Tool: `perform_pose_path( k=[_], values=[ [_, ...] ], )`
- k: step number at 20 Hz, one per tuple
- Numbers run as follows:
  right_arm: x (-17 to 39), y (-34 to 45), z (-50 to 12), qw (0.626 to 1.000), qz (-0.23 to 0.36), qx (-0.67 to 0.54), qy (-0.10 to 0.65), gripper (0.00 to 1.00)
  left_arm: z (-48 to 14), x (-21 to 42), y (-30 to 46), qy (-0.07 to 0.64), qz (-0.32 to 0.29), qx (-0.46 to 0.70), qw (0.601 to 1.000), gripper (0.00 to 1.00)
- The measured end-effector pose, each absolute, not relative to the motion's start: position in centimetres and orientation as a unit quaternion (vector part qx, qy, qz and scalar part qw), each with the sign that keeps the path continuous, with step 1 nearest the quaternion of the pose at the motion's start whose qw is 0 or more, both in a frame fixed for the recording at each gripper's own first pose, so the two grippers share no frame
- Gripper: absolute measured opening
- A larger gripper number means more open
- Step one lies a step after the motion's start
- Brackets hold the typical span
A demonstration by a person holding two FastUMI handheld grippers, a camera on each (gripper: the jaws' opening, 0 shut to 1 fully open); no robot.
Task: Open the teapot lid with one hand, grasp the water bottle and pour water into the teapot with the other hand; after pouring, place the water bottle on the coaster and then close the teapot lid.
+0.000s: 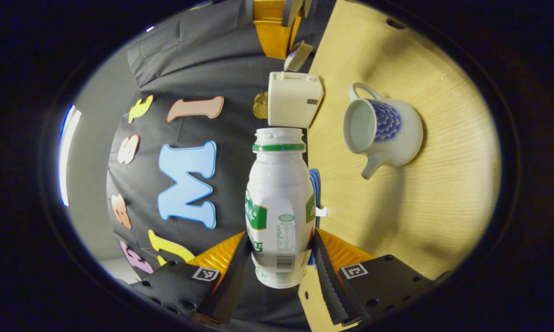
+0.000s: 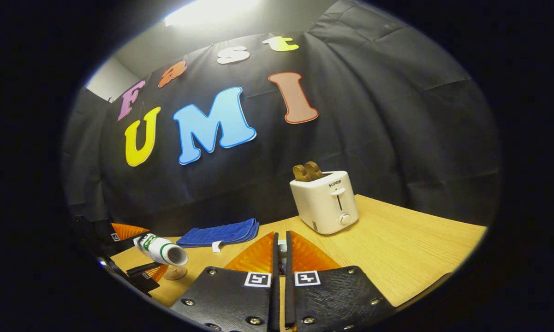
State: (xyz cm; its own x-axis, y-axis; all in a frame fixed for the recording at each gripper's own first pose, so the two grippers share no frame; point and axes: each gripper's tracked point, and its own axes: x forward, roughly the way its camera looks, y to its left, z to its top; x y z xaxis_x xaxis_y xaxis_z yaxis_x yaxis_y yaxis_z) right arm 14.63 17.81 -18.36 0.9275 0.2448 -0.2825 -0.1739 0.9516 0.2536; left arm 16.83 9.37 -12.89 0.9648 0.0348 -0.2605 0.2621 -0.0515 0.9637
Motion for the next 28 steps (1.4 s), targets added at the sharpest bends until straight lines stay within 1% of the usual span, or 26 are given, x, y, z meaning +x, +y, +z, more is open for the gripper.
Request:
perform_pose_path(
  k=[3, 6, 10, 11, 12, 13, 18, 22, 28],
  values=[
    [14.2, 19.4, -18.3, 0.971, 0.136, 0.116, 0.159, 0.04, -13.1, 16.9, 10.2, 0.114, -0.079, 0.672, 0.727, 0.85],
    [13.6, 21.1, -18.5, 0.966, 0.165, 0.113, 0.163, 0.04, -13.1, 16.8, 11.4, 0.118, -0.069, 0.643, 0.754, 0.85],
    [12.6, 23.6, -19.1, 0.958, 0.206, 0.102, 0.173, 0.04, -13.2, 16.5, 12.4, 0.142, -0.062, 0.571, 0.806, 0.85],
    [12.2, 24.3, -19.1, 0.954, 0.219, 0.108, 0.175, 0.04, -12.8, 16.3, 12.6, 0.144, -0.055, 0.566, 0.810, 0.85],
    [11.8, 25.1, -19.3, 0.951, 0.230, 0.108, 0.179, 0.04, -12.8, 16.4, 13.3, 0.147, -0.052, 0.555, 0.817, 0.75],
    [11.8, 25.3, -19.4, 0.949, 0.236, 0.101, 0.180, 0.04, -13.0, 16.2, 13.5, 0.151, -0.051, 0.543, 0.824, 0.86],
    [10.9, 26.9, -20.0, 0.942, 0.262, 0.085, 0.190, 0.04, -13.2, 16.2, 15.1, 0.165, -0.038, 0.500, 0.849, 0.85],
    [10.6, 27.6, -20.8, 0.940, 0.267, 0.068, 0.199, 0.04, -13.3, 16.0, 16.0, 0.179, -0.029, 0.422, 0.888, 0.86],
    [10.5, 28.1, -22.1, 0.938, 0.267, 0.051, 0.214, 0.04, -12.7, 16.2, 17.0, 0.174, -0.007, 0.318, 0.932, 0.85]
  ],
)
